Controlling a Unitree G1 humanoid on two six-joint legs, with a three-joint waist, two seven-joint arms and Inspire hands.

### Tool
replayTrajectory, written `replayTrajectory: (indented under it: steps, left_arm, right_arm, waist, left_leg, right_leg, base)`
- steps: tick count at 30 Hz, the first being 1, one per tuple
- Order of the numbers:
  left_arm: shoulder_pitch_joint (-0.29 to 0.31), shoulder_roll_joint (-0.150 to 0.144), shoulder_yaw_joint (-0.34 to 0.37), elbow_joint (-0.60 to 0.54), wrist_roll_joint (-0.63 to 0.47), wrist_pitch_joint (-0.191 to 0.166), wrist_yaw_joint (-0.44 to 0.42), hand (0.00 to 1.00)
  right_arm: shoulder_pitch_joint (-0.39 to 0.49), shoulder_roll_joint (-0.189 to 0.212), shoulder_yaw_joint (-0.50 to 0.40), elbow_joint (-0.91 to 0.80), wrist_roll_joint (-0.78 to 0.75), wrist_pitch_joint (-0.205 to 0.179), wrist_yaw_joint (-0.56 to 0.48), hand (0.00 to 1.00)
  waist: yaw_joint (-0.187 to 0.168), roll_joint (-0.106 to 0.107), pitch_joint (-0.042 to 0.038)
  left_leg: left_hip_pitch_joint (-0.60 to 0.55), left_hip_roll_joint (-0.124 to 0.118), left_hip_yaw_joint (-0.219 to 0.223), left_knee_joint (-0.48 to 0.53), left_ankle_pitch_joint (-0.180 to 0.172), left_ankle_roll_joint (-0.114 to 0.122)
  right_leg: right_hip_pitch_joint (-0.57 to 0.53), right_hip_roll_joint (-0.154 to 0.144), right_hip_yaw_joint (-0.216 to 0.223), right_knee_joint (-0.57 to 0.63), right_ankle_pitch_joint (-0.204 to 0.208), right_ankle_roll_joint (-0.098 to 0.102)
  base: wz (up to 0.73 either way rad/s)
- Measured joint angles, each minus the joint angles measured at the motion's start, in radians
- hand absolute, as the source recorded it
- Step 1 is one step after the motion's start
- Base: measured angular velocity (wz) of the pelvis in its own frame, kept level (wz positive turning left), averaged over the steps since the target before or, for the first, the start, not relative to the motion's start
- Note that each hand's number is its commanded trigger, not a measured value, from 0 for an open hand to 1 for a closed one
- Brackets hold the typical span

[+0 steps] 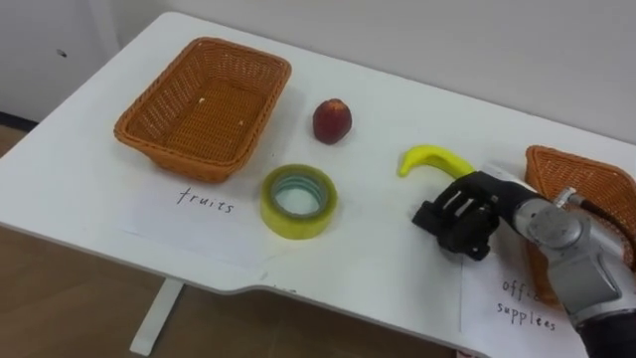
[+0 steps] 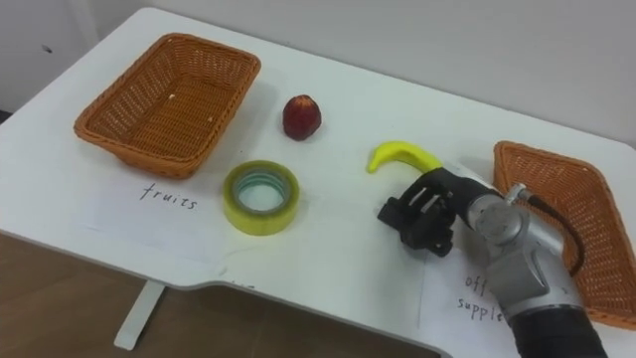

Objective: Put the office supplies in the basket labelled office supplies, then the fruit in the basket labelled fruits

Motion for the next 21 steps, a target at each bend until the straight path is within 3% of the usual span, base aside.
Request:
replayTrajectory:
  steps: [13,18,21]
  left_arm:
    - [0.003,0.0,0.004,0.0,0.002,-0.022,0.003,0.0]
    - [0.006,0.0,0.021,0.0,0.0,-0.038,-0.005,0.0]
    - [0.009,-0.007,0.03,0.001,0.001,-0.062,-0.004,0.0]
  right_arm:
    - [0.08,0.0,-0.009,-0.162,-0.051,-0.018,-0.02,1.0]
    - [0.091,0.0,-0.01,-0.21,-0.061,-0.032,-0.002,1.0]
    - [0.093,0.0,-0.01,-0.239,-0.062,-0.045,0.001,1.0]
  waist:
    - [-0.011,0.015,0.005]
    - [-0.018,0.014,0.003]
    - [-0.03,0.014,0.0032]
  left_leg:
    - [-0.002,0.0,0.002,-0.004,0.0,0.0]
    - [0.001,-0.001,0.004,-0.004,0.001,0.0]
    - [0.001,-0.004,0.004,-0.002,0.001,0.001]
  right_leg:
    - [-0.012,0.0,0.006,0.001,0.0,0.0]
    - [-0.014,0.001,0.051,0.001,0.0,0.0]
    - [-0.018,-0.001,0.057,0.001,0.0,0.0]
  base:
    - [-0.01]
    - [-0.03]
    - [0.01]
